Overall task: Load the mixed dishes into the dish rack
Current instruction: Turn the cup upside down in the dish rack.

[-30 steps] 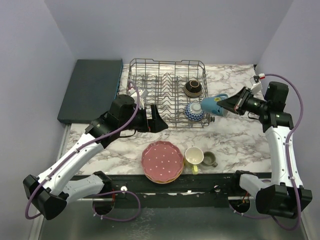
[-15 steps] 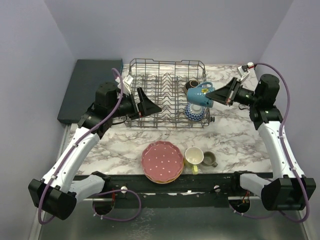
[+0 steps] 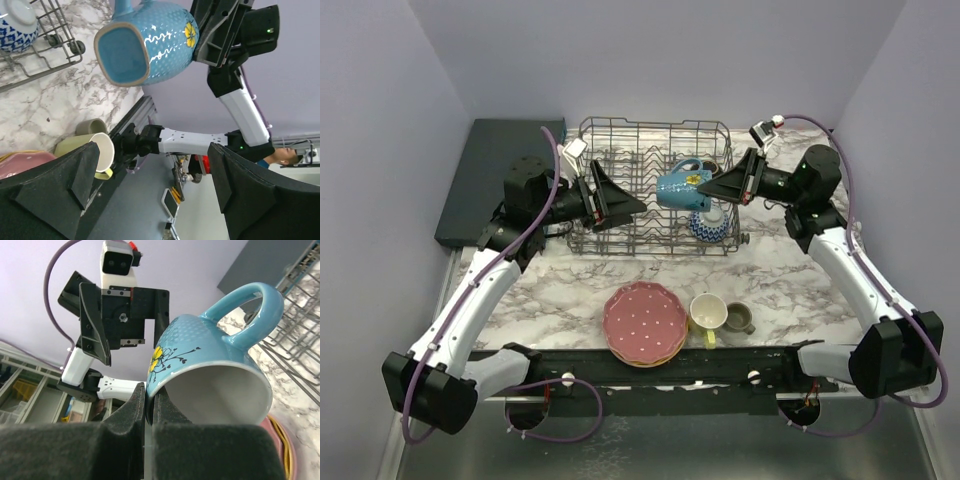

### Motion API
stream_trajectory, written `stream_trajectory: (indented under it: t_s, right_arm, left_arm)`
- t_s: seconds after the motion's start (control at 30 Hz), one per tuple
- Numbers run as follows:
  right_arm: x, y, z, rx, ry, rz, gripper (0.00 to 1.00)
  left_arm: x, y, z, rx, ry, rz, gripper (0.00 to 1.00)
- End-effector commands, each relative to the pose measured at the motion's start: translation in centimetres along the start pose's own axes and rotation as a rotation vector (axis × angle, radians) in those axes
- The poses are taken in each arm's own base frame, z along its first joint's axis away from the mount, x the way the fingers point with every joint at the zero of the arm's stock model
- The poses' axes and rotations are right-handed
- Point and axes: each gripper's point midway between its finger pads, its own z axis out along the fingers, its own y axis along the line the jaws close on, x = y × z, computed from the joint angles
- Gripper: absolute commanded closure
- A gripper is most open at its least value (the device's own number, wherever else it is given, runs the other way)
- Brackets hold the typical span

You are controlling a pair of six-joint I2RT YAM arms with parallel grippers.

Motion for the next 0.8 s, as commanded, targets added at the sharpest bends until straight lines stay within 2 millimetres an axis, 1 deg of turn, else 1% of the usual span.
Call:
stream_trajectory:
  t_s: [0.0, 0.17, 0.33, 0.47, 0.53, 0.63, 0.77]
  right_arm:
    - [-0.8, 4.3, 0.8, -0.142, 0.006, -0.135, 1.0]
    - [-0.8, 5.0, 1.1, -0.201, 0.002, -0.129, 1.0]
    - [-0.3, 5.4, 1.1, -0.257, 0.02, -0.068, 0.99]
    - [-0.2, 6.4, 1.0, -0.301, 0.011, -0.071, 1.0]
    - [-0.2, 7.1, 1.2, -0.316, 0.002, -0.093, 1.0]
    - [-0.8, 7.7, 1.8, -0.318, -0.037, -0.146, 1.0]
    - [-2.2, 7.7, 3.4, -0.23, -0.131, -0.233, 1.0]
  left_arm:
    - [-1.2, -2.9, -0.3, 0.12, -0.001, -0.01, 0.01]
    - [-2.2, -3.8, -0.4, 0.183, -0.012, 0.004, 0.01]
    - [-2.8, -3.5, -0.1, 0.188, -0.002, 0.077, 0.01]
    - [-4.1, -3.4, 0.1, 0.185, -0.029, 0.096, 0.01]
    - [-4.8, -3.7, 0.3, 0.189, -0.048, 0.095, 0.01]
    - [-5.6, -4.3, 0.5, 0.208, -0.073, 0.079, 0.01]
    - [-6.4, -5.0, 0.3, 0.216, -0.12, 0.054, 0.01]
